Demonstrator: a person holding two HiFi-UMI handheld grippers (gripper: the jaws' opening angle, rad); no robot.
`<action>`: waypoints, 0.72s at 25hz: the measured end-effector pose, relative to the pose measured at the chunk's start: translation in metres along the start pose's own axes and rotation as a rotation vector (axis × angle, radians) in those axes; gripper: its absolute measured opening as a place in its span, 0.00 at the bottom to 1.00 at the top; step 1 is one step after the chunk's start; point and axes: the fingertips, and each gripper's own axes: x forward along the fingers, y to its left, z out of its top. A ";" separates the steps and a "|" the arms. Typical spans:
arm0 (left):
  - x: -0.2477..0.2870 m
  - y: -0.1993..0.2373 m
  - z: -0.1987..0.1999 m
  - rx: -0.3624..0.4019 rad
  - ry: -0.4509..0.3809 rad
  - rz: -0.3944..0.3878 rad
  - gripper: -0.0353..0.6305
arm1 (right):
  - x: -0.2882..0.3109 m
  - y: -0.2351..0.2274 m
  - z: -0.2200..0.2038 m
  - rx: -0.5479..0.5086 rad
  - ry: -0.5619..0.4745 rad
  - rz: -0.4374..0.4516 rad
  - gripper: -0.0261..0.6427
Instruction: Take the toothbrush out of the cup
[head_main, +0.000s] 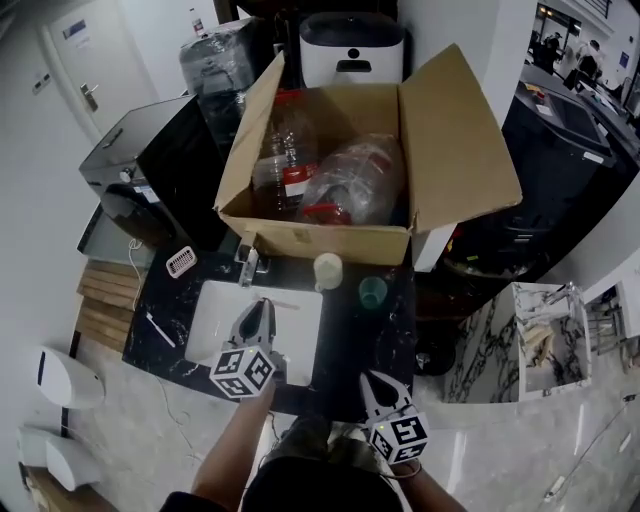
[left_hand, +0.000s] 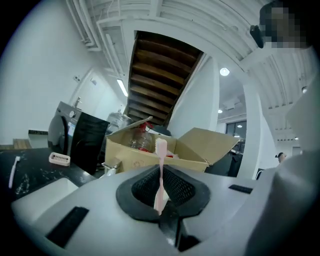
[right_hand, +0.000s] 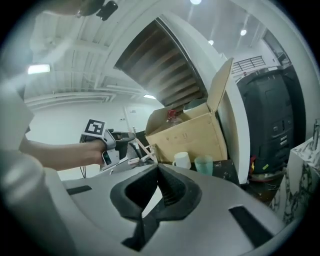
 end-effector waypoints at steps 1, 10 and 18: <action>-0.011 0.004 -0.003 0.009 0.009 0.014 0.12 | 0.001 0.006 -0.004 -0.001 0.008 0.018 0.06; -0.081 0.036 -0.019 0.029 0.057 0.063 0.12 | 0.014 0.068 -0.017 0.002 0.042 0.110 0.06; -0.135 0.097 0.001 -0.023 0.003 0.102 0.12 | 0.074 0.143 -0.014 -0.089 0.077 0.198 0.06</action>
